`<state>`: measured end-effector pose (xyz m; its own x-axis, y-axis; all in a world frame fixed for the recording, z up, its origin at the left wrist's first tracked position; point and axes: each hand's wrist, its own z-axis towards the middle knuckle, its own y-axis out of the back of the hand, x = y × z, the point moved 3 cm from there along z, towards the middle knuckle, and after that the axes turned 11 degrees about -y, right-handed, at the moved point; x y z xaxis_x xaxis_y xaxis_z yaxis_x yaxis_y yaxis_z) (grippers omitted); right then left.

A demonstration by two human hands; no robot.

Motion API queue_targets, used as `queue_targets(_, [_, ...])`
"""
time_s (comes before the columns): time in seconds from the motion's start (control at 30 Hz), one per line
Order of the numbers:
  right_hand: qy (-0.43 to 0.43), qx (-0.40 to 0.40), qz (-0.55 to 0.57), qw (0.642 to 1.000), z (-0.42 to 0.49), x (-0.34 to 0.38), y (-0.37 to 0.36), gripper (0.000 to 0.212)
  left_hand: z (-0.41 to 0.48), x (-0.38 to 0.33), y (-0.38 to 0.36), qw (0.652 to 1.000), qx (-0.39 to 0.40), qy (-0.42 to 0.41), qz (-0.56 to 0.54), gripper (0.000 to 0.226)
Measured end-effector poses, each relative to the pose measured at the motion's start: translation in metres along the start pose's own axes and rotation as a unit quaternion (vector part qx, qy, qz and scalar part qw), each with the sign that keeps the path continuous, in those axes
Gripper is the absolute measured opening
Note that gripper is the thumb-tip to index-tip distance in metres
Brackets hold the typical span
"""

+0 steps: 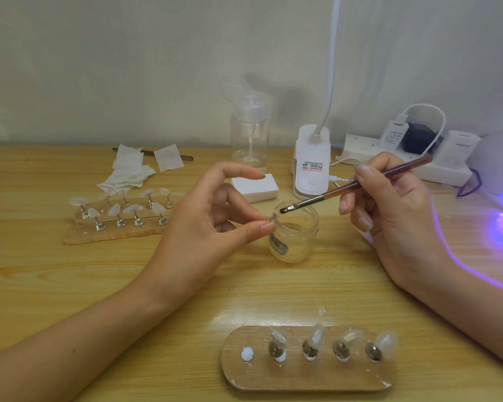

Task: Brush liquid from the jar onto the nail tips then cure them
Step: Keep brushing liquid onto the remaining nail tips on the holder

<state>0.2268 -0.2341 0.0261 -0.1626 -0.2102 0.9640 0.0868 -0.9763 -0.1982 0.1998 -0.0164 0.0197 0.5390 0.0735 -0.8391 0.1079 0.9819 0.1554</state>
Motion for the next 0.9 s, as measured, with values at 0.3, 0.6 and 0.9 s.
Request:
queue_targets(0.3, [-0.001, 0.025, -0.007, 1.000, -0.001, -0.001, -0.002, 0.020, 0.001, -0.001, -0.001, 1.000, -0.001, -0.003, 0.002, 0.052])
queue_targets(0.6, [-0.002, -0.001, -0.017, 1.000, -0.002, -0.001, -0.001, 0.019, 0.000, -0.001, 0.000, 1.000, 0.001, -0.009, 0.009, 0.050])
queue_targets(0.9, [0.015, -0.115, 0.035, 0.993, 0.003, 0.001, 0.014, 0.039, 0.001, -0.002, -0.001, 0.999, 0.011, -0.032, 0.038, 0.045])
